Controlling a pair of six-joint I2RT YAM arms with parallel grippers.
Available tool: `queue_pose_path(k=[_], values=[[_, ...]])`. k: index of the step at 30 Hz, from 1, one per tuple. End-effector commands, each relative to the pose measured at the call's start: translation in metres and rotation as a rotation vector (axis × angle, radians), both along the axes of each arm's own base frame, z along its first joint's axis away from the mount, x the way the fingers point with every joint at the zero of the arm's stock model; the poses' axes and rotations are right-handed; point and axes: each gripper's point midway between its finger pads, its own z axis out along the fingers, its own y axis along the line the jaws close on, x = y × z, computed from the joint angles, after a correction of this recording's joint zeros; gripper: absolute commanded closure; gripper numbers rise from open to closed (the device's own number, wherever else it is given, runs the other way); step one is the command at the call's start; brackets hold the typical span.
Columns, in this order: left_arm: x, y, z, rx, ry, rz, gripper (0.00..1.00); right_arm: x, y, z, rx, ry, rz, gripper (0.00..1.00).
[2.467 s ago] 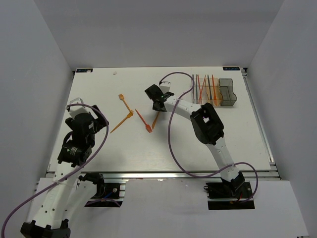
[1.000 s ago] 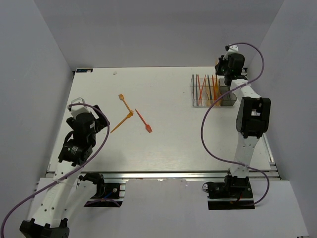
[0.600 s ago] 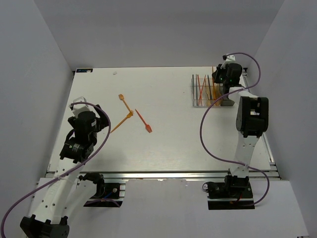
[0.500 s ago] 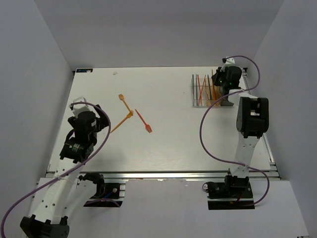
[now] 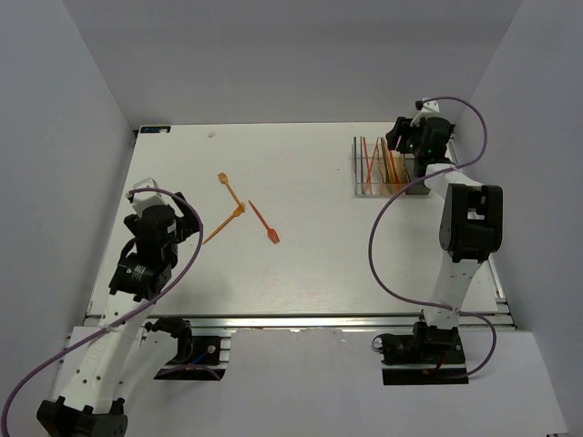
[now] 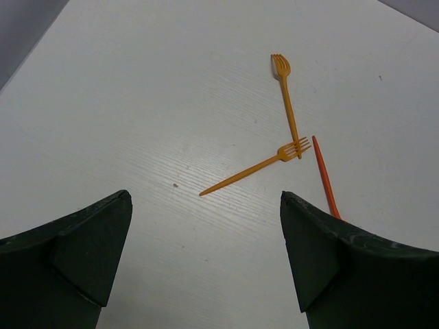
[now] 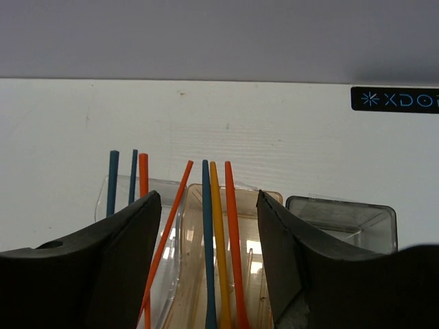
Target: Sort the eating utensils into containers
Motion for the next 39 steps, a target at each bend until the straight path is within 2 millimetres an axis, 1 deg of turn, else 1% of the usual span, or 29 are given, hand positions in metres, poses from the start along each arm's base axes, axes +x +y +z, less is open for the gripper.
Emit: queue_pose_path(k=[1,3,4,5,6,7,8,9,11,12,13,14,15,17,18,19,20,21,22,23,24,26,28,29,30,31,33,37,39], values=[[0.0,-0.001,0.007,-0.003,-0.031,-0.006,0.02,0.003,0.0,0.065,0.006,-0.11,0.003,0.36],[-0.001,0.0,0.009,-0.003,-0.036,-0.003,0.02,0.0,0.0,0.08,0.012,-0.131,-0.001,0.36],[-0.001,0.0,0.008,-0.002,-0.034,-0.003,0.02,-0.002,0.002,0.082,0.008,-0.117,-0.017,0.34],[-0.001,0.0,0.008,-0.001,-0.033,-0.003,0.02,-0.003,0.002,0.088,-0.002,-0.119,-0.033,0.22],[0.0,0.001,0.008,-0.001,-0.035,0.001,0.02,-0.009,0.023,0.104,-0.017,-0.141,-0.02,0.13],[0.001,0.001,0.007,0.001,-0.028,0.003,0.02,-0.013,0.024,0.106,-0.035,-0.133,-0.05,0.11],[0.001,0.001,0.006,0.004,-0.021,0.006,0.02,-0.017,0.032,0.111,-0.046,-0.133,-0.052,0.11],[0.001,0.001,0.004,0.005,-0.013,0.009,0.02,-0.027,0.055,0.126,-0.04,-0.148,-0.025,0.11],[0.002,0.003,0.003,0.013,-0.005,0.022,0.02,-0.041,0.068,0.129,-0.054,-0.103,-0.057,0.11],[0.002,0.004,0.003,0.015,-0.002,0.025,0.02,-0.052,0.096,0.128,-0.056,-0.082,-0.011,0.11],[0.003,0.005,0.002,0.017,-0.001,0.031,0.02,-0.06,0.11,0.122,-0.057,-0.049,0.002,0.11],[0.003,0.006,0.001,0.021,0.005,0.037,0.02,-0.074,0.123,0.107,-0.071,0.018,0.019,0.11],[0.003,0.007,0.002,0.021,0.003,0.043,0.02,-0.089,0.156,0.099,-0.072,0.051,0.068,0.11],[0.001,0.012,0.002,0.034,0.005,0.073,0.02,-0.114,0.18,0.06,-0.076,0.201,0.069,0.11],[0.0,0.014,0.003,0.032,0.002,0.088,0.02,-0.133,0.213,0.049,-0.081,0.232,0.126,0.11],[-0.001,0.016,0.002,0.036,0.007,0.099,0.02,-0.144,0.229,0.041,-0.091,0.247,0.156,0.1],[-0.002,0.019,0.003,0.04,0.002,0.111,0.02,-0.163,0.261,0.028,-0.117,0.258,0.223,0.11],[-0.002,0.019,0.003,0.039,0.001,0.115,0.02,-0.172,0.278,0.021,-0.141,0.257,0.266,0.11],[-0.002,0.019,0.003,0.039,0.001,0.116,0.02,-0.177,0.293,0.0,-0.195,0.278,0.318,0.11],[-0.002,0.019,0.003,0.038,-0.001,0.113,0.02,-0.182,0.317,0.008,-0.202,0.26,0.364,0.14],[-0.002,0.019,0.003,0.037,0.002,0.113,0.02,-0.188,0.324,-0.004,-0.23,0.305,0.392,0.16],[-0.002,0.017,0.002,0.034,0.002,0.106,0.02,-0.191,0.355,-0.019,-0.231,0.37,0.466,0.28],[-0.002,0.017,0.002,0.033,0.003,0.103,0.02,-0.207,0.373,-0.044,-0.282,0.454,0.503,0.37],[-0.002,0.017,0.002,0.033,0.002,0.101,0.02,-0.215,0.374,-0.058,-0.311,0.488,0.505,0.38],[-0.002,0.016,0.003,0.033,0.001,0.098,0.02,-0.218,0.381,-0.057,-0.317,0.489,0.508,0.39],[-0.002,0.016,0.002,0.032,0.003,0.097,0.02,-0.224,0.382,-0.072,-0.344,0.526,0.509,0.4],[-0.001,0.015,0.003,0.03,0.0,0.089,0.02,-0.235,0.391,-0.081,-0.357,0.546,0.53,0.43],[-0.001,0.014,0.003,0.028,-0.001,0.084,0.02,-0.243,0.4,-0.105,-0.378,0.591,0.562,0.54],[-0.002,0.013,0.003,0.025,-0.005,0.08,0.02,-0.246,0.4,-0.11,-0.387,0.61,0.57,0.55]])
